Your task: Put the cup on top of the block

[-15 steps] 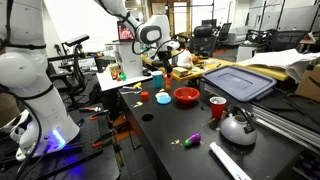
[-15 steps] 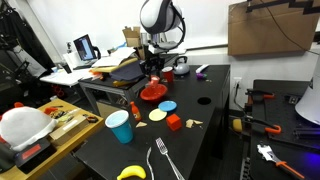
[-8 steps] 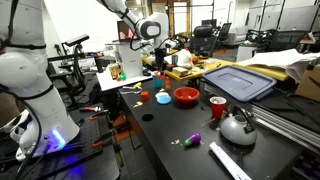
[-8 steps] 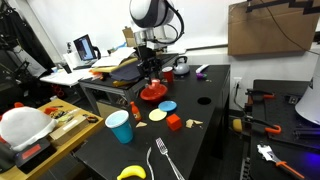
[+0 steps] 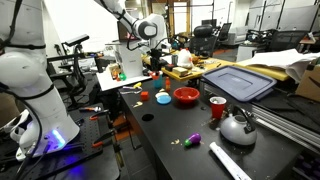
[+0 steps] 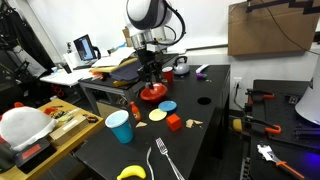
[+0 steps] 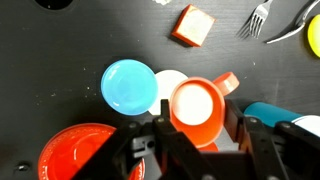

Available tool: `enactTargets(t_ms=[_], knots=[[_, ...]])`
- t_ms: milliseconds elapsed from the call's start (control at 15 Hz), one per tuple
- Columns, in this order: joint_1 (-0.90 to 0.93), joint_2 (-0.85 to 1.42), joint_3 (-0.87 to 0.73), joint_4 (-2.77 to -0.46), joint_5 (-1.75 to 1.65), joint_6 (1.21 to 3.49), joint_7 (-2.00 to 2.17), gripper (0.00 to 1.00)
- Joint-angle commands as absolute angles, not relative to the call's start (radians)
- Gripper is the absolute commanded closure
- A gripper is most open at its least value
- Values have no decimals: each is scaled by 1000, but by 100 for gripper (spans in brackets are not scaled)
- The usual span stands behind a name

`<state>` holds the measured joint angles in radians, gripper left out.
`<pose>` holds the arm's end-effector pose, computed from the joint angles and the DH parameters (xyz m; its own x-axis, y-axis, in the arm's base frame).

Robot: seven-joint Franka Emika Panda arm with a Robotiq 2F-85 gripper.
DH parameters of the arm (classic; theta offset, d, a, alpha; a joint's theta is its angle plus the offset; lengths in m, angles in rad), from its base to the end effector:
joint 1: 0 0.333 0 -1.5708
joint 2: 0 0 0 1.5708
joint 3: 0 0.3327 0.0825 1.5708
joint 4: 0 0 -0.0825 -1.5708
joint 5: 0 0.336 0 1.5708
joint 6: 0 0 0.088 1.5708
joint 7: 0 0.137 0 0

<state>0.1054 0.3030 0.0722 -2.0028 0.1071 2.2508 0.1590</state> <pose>0.5536 0.1033 0.3209 0.9960 -0.0503 -0.0736 -0.0568 -0.9943 -0.0902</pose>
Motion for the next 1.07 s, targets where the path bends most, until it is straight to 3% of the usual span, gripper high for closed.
enactTargets(t_ms=[0, 1000], knots=[[120, 271, 82, -2033, 89, 2214, 153, 71], [172, 349, 95, -2115, 59, 2210, 217, 71]])
